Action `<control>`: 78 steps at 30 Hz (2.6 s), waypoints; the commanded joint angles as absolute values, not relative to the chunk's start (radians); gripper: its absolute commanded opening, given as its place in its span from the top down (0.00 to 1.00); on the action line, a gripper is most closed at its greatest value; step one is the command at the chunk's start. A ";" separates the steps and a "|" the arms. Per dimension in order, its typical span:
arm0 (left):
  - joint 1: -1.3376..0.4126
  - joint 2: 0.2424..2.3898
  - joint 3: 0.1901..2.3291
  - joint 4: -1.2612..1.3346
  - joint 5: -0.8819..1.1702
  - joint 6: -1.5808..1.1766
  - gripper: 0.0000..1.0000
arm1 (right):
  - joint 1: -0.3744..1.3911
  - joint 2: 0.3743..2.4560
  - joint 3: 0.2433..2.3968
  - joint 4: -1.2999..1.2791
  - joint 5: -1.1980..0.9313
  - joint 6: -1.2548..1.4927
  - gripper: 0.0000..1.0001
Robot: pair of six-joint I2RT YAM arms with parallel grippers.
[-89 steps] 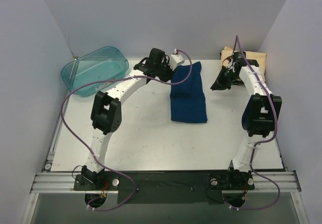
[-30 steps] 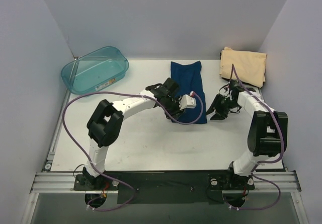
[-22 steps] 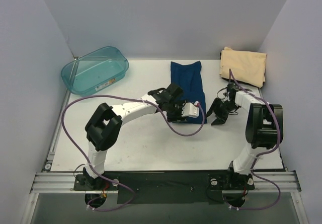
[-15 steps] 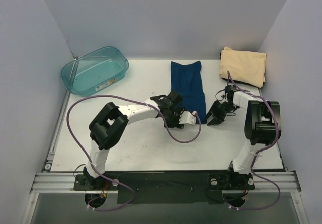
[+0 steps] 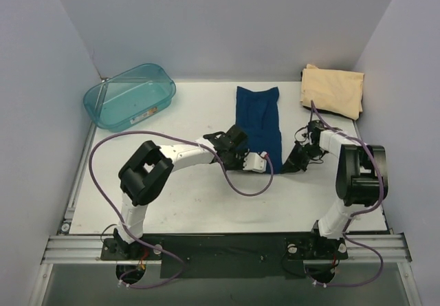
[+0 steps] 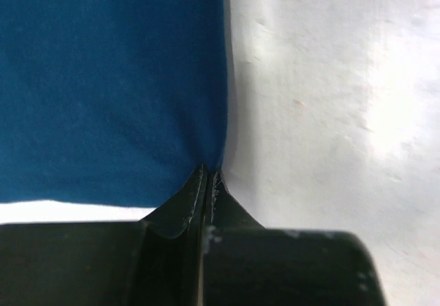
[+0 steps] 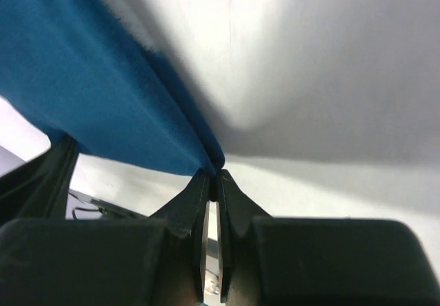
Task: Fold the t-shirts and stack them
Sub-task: Grab one side of the 2/3 rectangular tshirt with both arms, then fold the long partially folded tshirt into a neat square
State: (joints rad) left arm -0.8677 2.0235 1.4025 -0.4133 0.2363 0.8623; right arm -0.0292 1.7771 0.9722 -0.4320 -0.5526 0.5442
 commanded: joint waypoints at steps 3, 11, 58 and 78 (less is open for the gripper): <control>-0.893 1.781 1.345 -0.693 0.333 0.786 1.00 | 0.077 1.453 0.819 -0.636 -0.512 0.502 1.00; -0.991 1.476 1.275 -1.205 0.498 0.816 1.00 | 0.415 0.939 0.692 -0.920 -0.505 0.744 1.00; -0.468 2.151 1.773 -0.902 0.428 0.356 0.89 | 0.166 1.958 1.602 -0.704 -0.489 0.385 0.52; -0.448 1.846 1.621 -0.729 0.256 0.057 0.38 | 0.359 1.710 1.305 -0.549 -0.318 0.376 0.65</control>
State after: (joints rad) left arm -0.4145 2.0716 1.7084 -0.8280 0.1993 0.1238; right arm 0.3386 1.8244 1.3014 -0.5671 -0.3969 0.3546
